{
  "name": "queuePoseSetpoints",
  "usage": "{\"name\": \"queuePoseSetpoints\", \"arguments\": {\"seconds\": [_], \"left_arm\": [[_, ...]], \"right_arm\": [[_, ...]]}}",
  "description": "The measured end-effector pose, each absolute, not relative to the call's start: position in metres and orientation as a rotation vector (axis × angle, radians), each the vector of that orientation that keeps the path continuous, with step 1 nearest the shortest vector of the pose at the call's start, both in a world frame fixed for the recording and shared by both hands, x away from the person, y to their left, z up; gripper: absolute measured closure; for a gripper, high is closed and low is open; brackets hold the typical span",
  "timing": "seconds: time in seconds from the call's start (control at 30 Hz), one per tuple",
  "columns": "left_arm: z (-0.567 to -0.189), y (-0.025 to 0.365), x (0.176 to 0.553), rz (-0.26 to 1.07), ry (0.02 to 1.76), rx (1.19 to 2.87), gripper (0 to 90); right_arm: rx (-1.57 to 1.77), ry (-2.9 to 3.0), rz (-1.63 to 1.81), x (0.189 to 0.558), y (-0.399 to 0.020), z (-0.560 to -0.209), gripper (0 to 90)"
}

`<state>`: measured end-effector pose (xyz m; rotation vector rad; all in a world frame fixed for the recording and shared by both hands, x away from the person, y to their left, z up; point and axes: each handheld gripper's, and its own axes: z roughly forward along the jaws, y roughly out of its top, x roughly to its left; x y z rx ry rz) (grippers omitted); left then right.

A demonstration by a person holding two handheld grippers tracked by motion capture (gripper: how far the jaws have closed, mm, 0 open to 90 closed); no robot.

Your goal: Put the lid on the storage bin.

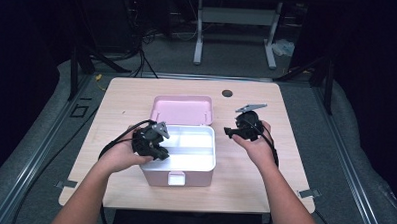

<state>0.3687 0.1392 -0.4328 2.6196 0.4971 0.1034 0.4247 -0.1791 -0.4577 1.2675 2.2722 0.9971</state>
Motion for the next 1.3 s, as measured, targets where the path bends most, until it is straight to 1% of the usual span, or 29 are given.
{"name": "queuePoseSetpoints", "arguments": {"seconds": [0.27, 0.33, 0.8, 0.97, 1.3], "left_arm": [[-0.433, 0.140, 0.367, 0.127, 0.487, 2.617, 79.9], [-0.434, 0.140, 0.367, 0.121, 0.490, 2.609, 79.9], [-0.434, 0.140, 0.365, 0.137, 0.491, 2.606, 79.9], [-0.434, 0.141, 0.365, 0.139, 0.487, 2.603, 79.9], [-0.435, 0.142, 0.364, 0.141, 0.484, 2.599, 79.9]], "right_arm": [[1.245, 2.278, 0.993, 0.444, -0.170, -0.451, 49.5], [1.243, 2.261, 0.993, 0.447, -0.168, -0.448, 52.0], [1.297, 2.220, 1.041, 0.467, -0.158, -0.442, 54.6], [1.303, 2.209, 1.040, 0.486, -0.144, -0.438, 56.9], [1.418, 2.194, 1.056, 0.515, -0.127, -0.442, 61.5]]}}
